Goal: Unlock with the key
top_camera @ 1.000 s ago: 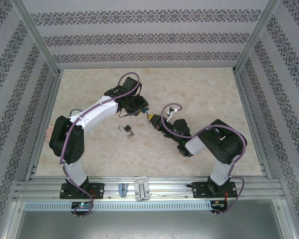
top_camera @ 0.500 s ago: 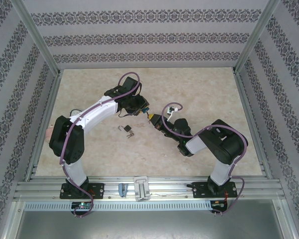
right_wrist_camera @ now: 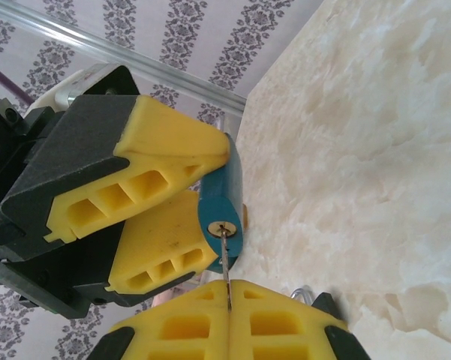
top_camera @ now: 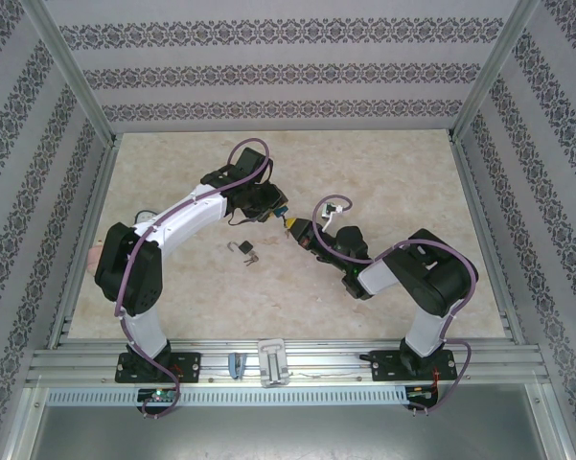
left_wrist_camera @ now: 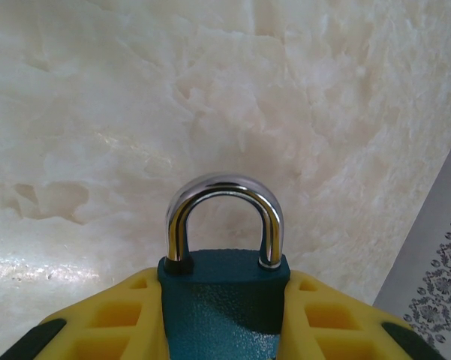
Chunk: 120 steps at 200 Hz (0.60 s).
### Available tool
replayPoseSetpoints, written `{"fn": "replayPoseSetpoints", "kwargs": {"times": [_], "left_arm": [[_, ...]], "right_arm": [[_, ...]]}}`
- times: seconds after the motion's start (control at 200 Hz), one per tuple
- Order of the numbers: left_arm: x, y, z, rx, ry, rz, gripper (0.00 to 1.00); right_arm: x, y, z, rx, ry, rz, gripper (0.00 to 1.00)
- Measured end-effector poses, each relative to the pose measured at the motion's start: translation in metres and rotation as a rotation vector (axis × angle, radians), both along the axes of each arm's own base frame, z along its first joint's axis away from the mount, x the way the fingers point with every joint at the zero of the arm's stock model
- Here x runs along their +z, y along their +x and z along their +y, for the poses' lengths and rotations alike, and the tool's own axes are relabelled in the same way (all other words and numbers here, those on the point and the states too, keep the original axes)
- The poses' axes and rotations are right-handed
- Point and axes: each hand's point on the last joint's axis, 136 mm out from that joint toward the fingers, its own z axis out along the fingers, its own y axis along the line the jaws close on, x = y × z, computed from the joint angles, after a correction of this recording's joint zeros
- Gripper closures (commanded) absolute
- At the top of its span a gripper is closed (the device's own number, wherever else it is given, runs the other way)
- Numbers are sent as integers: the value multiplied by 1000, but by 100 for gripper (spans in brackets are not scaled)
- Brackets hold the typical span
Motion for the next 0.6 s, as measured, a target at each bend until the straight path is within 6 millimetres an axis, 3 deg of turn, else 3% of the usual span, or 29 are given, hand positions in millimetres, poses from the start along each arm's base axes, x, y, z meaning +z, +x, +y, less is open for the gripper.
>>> {"fn": "replayPoseSetpoints", "kwargs": {"times": [0.6], "left_arm": [[6,6,-3,-8,-11,-35,73]], "right_arm": [[4,8,-5,-5,58,52,100]]}}
